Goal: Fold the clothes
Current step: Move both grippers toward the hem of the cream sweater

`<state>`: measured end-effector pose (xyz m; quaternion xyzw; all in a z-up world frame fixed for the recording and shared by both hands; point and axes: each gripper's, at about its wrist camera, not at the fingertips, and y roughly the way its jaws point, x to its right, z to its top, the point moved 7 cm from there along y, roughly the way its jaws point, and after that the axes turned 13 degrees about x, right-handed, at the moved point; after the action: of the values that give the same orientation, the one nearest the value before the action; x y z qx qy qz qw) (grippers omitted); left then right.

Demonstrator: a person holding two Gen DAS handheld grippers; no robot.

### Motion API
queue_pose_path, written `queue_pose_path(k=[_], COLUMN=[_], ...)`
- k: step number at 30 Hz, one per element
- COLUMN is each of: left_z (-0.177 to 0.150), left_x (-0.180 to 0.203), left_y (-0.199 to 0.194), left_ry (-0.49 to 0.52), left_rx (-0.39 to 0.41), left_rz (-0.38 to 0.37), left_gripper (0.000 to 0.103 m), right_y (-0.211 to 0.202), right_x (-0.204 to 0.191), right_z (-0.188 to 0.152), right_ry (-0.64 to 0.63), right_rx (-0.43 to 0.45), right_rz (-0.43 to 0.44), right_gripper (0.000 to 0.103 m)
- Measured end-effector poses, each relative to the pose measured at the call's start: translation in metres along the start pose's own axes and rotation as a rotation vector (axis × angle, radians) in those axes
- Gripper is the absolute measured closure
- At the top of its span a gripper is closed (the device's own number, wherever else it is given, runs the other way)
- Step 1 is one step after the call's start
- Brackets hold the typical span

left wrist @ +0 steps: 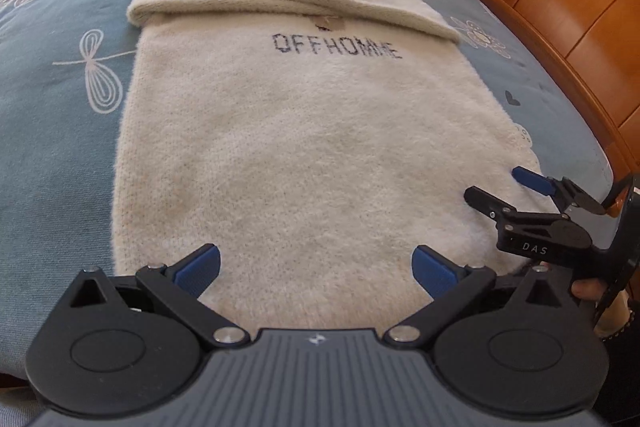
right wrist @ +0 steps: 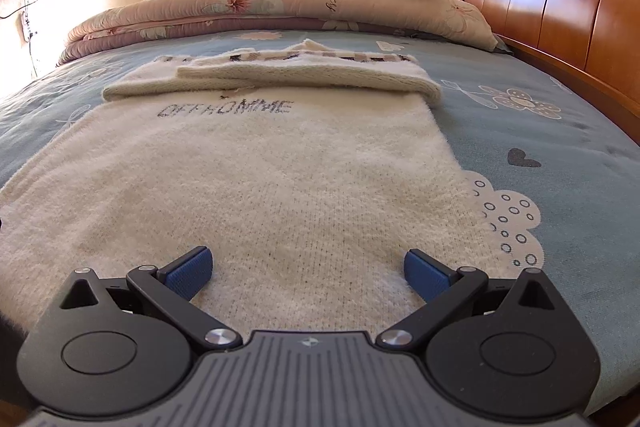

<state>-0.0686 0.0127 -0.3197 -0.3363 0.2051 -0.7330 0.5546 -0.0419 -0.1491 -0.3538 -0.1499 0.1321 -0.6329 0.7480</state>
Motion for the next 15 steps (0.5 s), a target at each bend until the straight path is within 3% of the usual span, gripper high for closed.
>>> queue_pose_path(k=[5,10,15], left_z=[-0.014,-0.026,-0.033], left_x=[0.023,0.033,0.033], left_y=[0.020,0.016,0.010], left_ry=[0.044,0.150,0.171], left_rx=[-0.024,-0.015,0.000], left_rz=[-0.006,0.036,0.031], left_gripper=[0.001,0.001,0.001], right_y=[-0.002,-0.003,-0.003], right_x=[0.001,0.002,0.001], right_z=[-0.001,-0.002,-0.002], right_ry=[-0.005,-0.005,-0.007], right_rx=[0.002,0.003,0.004], right_rz=[-0.004,-0.002,-0.011], right_gripper=[0.000,0.000,0.000])
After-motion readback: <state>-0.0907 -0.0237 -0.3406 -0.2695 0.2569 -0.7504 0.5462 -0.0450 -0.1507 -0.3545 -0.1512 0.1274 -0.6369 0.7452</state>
